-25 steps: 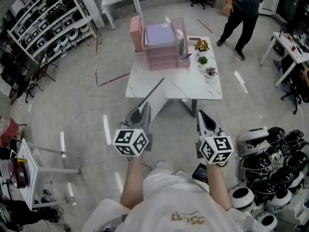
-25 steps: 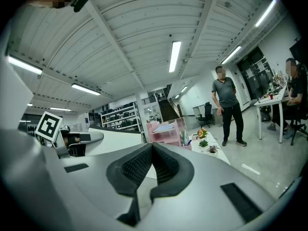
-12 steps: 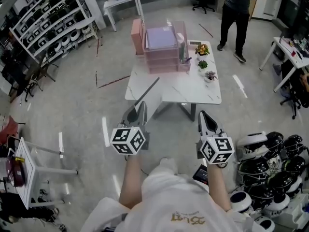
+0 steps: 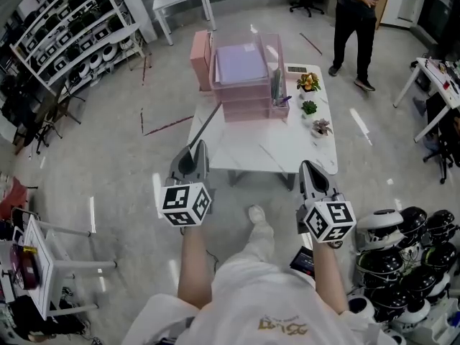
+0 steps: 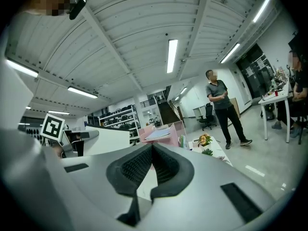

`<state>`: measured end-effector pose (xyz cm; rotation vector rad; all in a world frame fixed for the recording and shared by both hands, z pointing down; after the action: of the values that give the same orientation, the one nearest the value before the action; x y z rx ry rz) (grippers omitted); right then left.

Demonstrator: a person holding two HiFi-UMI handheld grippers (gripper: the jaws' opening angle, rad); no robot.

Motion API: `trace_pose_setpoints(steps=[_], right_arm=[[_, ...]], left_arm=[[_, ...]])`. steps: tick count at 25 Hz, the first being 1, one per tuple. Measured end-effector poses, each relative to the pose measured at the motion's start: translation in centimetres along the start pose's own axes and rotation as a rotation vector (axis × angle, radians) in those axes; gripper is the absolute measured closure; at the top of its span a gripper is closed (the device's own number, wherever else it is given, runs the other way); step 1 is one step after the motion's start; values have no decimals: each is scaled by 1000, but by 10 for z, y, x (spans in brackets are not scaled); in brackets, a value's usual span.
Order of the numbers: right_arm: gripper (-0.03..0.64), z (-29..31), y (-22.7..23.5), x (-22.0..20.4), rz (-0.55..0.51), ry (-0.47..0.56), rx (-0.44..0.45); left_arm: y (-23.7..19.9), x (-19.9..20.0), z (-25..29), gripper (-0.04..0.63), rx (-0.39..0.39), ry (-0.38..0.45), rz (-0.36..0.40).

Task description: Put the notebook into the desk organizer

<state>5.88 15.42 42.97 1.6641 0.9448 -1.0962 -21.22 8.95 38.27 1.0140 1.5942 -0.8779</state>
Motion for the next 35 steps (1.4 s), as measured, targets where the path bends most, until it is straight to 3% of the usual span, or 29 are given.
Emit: trace_pose_setpoints(steps=[6,15,25,35], right_arm=[[607,110,46,0,-5,3,-12],[607,236,99,0,9,7,-39],[607,304,122,-19,9,-23,-64],[607,326,128,-27,-20,-61,-85]], left_arm=[[-33,4,109,569,-9,63,-36],[-60,-2,245,569,-38,58,87],[-82,-20,315,569,-71,37,173],[-84,-36,349,569,-98,27,230]])
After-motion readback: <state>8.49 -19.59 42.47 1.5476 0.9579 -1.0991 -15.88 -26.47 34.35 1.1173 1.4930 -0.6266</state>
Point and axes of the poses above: the fingertips, and each gripper's own axes: z forward along the fingers, y to its right, x out of its top, the point moved 3 cm from there along -z, backward along the fingers, and after that the axes turned 15 degrees about y, right-handed, at the moved point
